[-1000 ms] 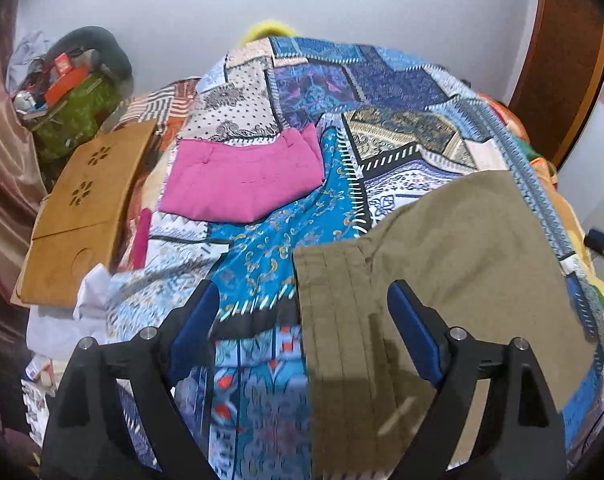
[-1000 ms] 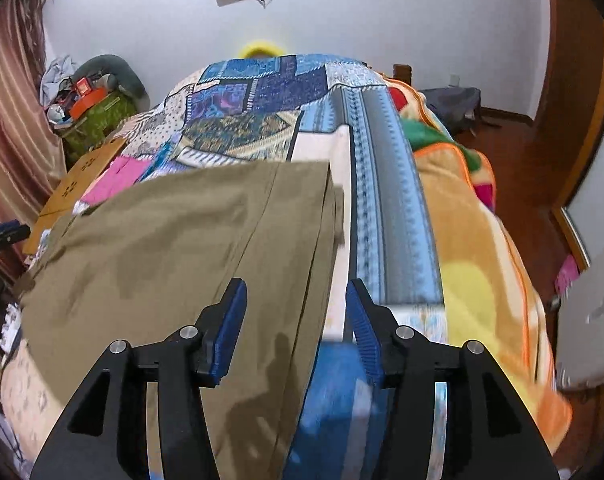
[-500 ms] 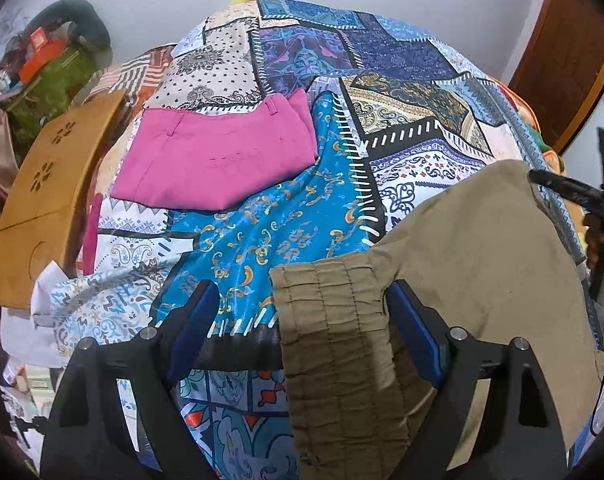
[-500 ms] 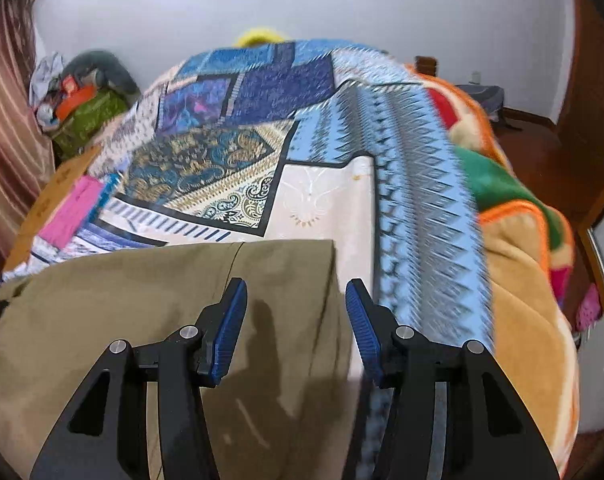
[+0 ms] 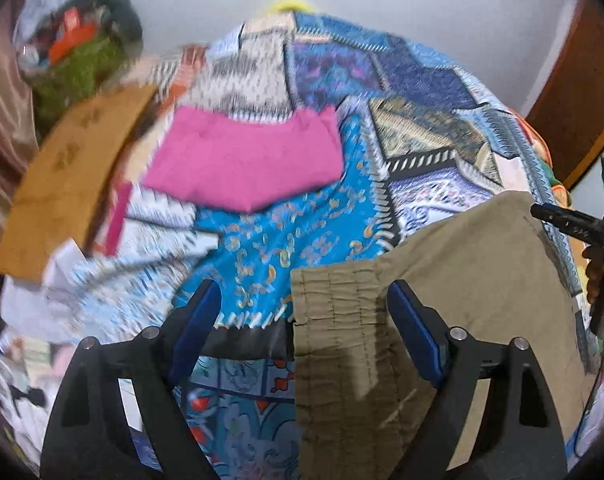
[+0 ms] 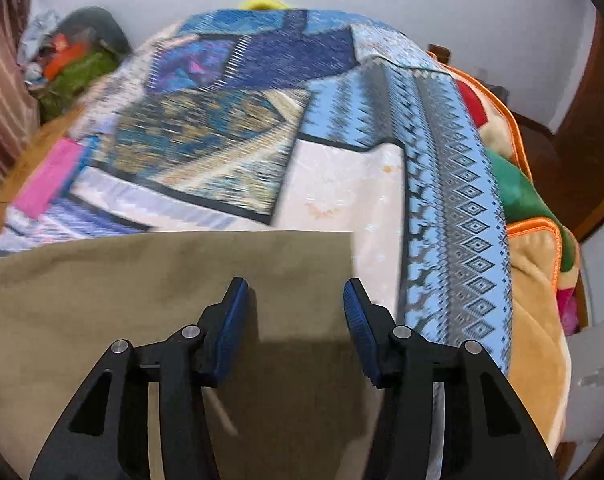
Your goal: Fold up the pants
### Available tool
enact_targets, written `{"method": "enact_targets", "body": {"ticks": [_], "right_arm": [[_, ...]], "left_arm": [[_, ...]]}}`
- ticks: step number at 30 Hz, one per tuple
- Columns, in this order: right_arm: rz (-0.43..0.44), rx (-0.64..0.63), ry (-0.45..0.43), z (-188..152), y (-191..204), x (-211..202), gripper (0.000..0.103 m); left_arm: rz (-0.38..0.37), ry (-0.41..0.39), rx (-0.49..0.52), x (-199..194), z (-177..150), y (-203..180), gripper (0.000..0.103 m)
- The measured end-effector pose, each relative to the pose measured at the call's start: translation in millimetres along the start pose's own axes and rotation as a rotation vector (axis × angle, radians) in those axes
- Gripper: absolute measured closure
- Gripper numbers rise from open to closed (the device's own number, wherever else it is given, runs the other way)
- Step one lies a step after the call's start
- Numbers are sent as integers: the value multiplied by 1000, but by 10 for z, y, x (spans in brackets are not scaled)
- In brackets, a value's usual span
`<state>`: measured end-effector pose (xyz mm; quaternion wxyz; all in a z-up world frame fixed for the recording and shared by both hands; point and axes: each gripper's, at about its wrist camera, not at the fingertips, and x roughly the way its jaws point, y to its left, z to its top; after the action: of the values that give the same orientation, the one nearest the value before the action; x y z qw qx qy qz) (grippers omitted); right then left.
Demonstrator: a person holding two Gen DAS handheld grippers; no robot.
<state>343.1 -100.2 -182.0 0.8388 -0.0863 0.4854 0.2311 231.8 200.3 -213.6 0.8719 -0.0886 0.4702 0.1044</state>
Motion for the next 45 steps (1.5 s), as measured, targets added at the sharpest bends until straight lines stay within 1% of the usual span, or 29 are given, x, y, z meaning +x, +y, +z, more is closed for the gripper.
{"method": "enact_targets", "body": {"ticks": [4, 7, 9, 12, 13, 15, 16, 17, 18, 20, 23, 26, 30, 32, 37, 39, 40, 41, 43, 44, 45], "right_arm": [[152, -5, -31, -32, 275, -354, 57], [243, -35, -20, -80, 593, -501, 55], [291, -70, 9, -142, 838, -525, 44], [317, -138, 59, -279, 1167, -477, 43], [319, -163, 85, -345, 1255, -444, 43], [297, -205, 124, -506, 1352, -392, 43], [279, -217, 117, -558, 1368, -410, 43], [263, -230, 98, -616, 1369, -462, 43], [255, -237, 99, -665, 1358, -505, 42], [238, -244, 105, -790, 1310, -611, 39], [221, -246, 83, -986, 1224, -756, 34], [221, -200, 76, -1184, 1073, -892, 33], [230, -120, 78, -1292, 938, -960, 33], [210, -107, 60, -1370, 906, -1015, 33], [193, -31, 56, -1563, 755, -1093, 33], [183, -9, 50, -1638, 700, -1132, 33], [179, 3, 47, -1677, 664, -1153, 33], [175, 13, 44, -1712, 638, -1179, 33], [159, 41, 37, -1788, 554, -1222, 33], [156, 59, 36, -1834, 496, -1248, 33], [159, 78, 36, -1872, 439, -1261, 32]], "left_arm": [[-46, -29, 74, -194, 16, -190, 17], [-67, -36, 158, -244, -8, -430, 17], [-84, -22, 207, -225, -36, -586, 17], [-126, 34, 235, -120, -121, -763, 17], [-136, 64, 243, -64, -168, -806, 17], [-128, 106, 266, 34, -314, -860, 17], [-122, 106, 277, 47, -370, -867, 16], [-111, 77, 293, 18, -446, -870, 14], [-100, 50, 302, -25, -513, -861, 12], [-89, 37, 298, -92, -598, -828, 11], [-85, 33, 284, -204, -702, -756, 11], [-74, 33, 279, -307, -813, -684, 11], [-51, 27, 265, -438, -963, -574, 11], [-32, 14, 252, -507, -1034, -517, 11], [-39, 11, 182, -618, -1170, -362, 11], [-19, 11, 176, -648, -1243, -307, 11], [-1, 16, 179, -656, -1286, -279, 8], [23, 21, 186, -659, -1332, -258, 6], [95, 22, 205, -644, -1445, -195, 6], [101, 10, 195, -667, -1491, -143, 6], [91, 12, 174, -686, -1523, -74, 6]]}}
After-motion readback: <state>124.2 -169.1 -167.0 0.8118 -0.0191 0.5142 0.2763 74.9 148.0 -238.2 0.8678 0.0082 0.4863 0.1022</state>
